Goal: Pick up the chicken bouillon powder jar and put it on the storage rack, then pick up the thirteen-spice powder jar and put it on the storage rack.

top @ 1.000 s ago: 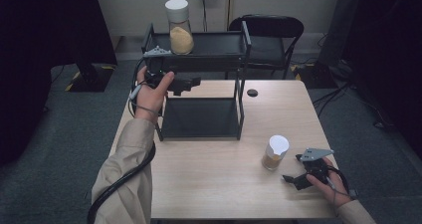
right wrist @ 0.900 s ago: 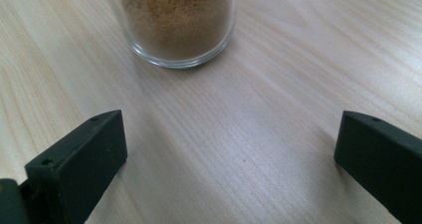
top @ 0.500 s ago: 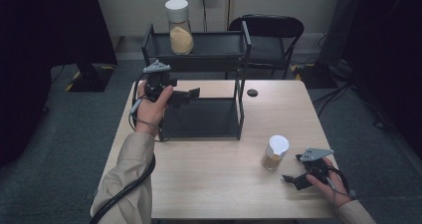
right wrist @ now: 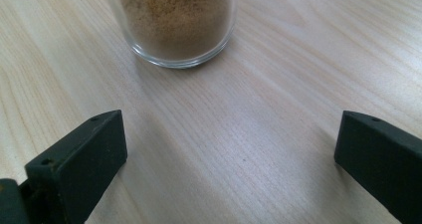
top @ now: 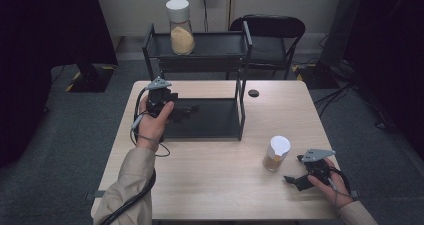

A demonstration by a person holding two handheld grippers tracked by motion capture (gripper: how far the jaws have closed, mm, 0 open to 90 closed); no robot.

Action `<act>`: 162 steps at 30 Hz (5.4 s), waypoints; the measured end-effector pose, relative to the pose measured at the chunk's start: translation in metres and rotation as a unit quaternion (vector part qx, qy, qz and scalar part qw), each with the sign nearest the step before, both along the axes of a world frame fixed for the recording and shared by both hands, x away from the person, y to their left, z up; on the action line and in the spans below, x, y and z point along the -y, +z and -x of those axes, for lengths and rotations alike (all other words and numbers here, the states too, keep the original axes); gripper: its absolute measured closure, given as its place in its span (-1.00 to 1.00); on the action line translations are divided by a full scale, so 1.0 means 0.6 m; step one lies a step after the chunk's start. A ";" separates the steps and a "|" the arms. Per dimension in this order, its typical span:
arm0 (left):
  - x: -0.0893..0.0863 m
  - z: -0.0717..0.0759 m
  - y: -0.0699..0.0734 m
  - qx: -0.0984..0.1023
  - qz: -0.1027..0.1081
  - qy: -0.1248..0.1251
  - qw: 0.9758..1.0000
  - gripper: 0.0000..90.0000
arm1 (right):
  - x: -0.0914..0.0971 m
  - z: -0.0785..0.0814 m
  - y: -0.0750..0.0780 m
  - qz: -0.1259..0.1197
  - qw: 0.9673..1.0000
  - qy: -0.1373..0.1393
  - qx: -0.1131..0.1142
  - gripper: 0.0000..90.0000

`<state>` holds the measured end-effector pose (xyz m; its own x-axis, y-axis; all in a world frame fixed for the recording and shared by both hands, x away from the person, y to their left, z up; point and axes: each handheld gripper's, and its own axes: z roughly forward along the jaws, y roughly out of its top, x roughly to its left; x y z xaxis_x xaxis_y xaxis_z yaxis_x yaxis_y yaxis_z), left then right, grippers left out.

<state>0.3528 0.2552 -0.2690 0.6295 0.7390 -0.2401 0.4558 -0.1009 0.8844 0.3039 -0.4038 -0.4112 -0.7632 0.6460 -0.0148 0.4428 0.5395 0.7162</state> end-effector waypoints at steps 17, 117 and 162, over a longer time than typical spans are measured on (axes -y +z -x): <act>-0.014 0.025 -0.071 -0.017 0.003 0.004 1.000 -0.98 | 0.000 0.000 0.000 0.001 1.000 0.000 -0.001 -1.00; 0.009 0.120 -0.247 -0.051 -0.194 -0.027 0.979 -1.00 | 0.000 0.002 0.001 0.001 1.000 -0.003 -0.001 -1.00; 0.009 0.120 -0.247 -0.051 -0.195 -0.027 0.979 -1.00 | -0.031 -0.001 0.027 -0.038 0.998 0.023 0.041 -0.97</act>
<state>0.2806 0.2497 -0.4173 0.6577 0.7532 -0.0108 0.5246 -0.4478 0.7240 0.3046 -0.3851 -0.3953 -0.7908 0.6113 -0.0316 0.3563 0.5016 0.7883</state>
